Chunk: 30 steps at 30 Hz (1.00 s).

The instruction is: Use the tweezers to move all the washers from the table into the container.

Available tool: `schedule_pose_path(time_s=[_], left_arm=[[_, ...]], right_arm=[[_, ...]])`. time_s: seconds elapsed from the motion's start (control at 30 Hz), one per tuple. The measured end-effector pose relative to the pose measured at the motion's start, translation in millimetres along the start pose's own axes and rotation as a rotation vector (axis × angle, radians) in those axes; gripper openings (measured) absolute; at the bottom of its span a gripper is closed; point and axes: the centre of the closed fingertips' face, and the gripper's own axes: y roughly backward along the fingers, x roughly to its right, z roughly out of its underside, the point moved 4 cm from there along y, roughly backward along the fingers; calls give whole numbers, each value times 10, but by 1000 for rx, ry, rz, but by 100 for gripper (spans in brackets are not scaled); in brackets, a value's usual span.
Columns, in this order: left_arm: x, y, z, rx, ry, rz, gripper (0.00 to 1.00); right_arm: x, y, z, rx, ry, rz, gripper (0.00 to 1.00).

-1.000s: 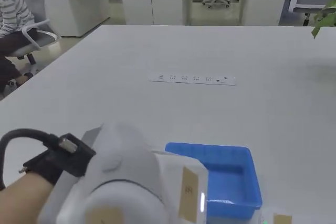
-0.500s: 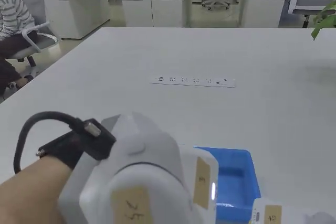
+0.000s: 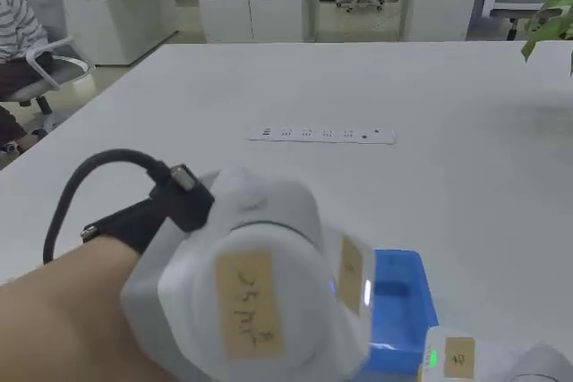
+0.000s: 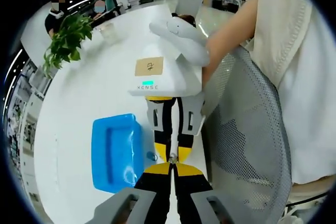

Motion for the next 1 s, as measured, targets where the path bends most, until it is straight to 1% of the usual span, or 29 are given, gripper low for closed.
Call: schedule_pose_path(time_s=[0.1, 0.23, 0.27, 0.3, 0.33, 0.37, 0.4, 0.43, 0.47, 0.5, 0.53, 0.6, 0.63, 0.7, 0.73, 0.77, 0.8, 0.83, 0.87, 0.97, 1.0], left_arm=[[-19, -8, -13, 9, 1, 8, 0], [-38, -48, -41, 26, 14, 9, 0], [-32, -66, -42, 26, 14, 6, 0], [-30, -76, -41, 27, 8, -1, 0], [-28, -83, -45, 33, 9, -9, 0], [-43, -86, -65, 56, 22, -29, 0], [-42, -89, -99, 99, 59, -42, 0], [-34, -76, -130, 150, 107, -46, 2], [-27, -64, -136, 174, 138, -46, 5], [-33, -49, -138, 206, 164, -68, 8], [-35, -38, -135, 227, 173, -83, 11], [-16, -16, -86, 264, 238, -114, 14], [-5, -2, -59, 296, 272, -136, 16], [32, 15, -26, 346, 344, -146, 20], [50, 26, 0, 390, 397, -165, 22], [63, 34, 16, 423, 430, -179, 27], [96, 36, 49, 463, 490, -184, 30], [119, 35, 82, 486, 534, -188, 33], [143, 28, 127, 516, 579, -198, 37], [191, 12, 228, 565, 685, -216, 49], [209, 9, 270, 587, 724, -233, 51]], right_arm=[[1, 22, -106, 34, -3, -1, 8], [-9, -9, -115, 30, 15, 2, 5], [-13, -14, -102, 26, 42, 3, 5], [-10, -13, -96, 25, 49, 11, 4], [-10, -8, -94, 23, 49, 11, 4], [-5, -3, -90, 22, 56, 15, 4], [-3, -1, -87, 23, 57, 16, 3], [-1, 2, -85, 26, 48, 16, 3], [3, 3, -84, 29, 41, 19, 3], [8, 3, -82, 32, 29, 21, 3], [11, 5, -82, 33, 24, 24, 3], [16, 5, -81, 38, 12, 29, 3], [22, 3, -83, 41, 1, 37, 3], [44, 3, -81, 51, -31, 45, 3], [57, 6, -79, 56, -51, 46, 3], [72, 9, -78, 62, -70, 48, 3], [91, 16, -75, 71, -100, 47, 3], [101, 21, -74, 73, -108, 47, 3], [124, 33, -68, 80, -132, 48, 3], [153, 50, -48, 94, -207, 34, 3], [164, 54, -49, 113, -224, 33, 3]])
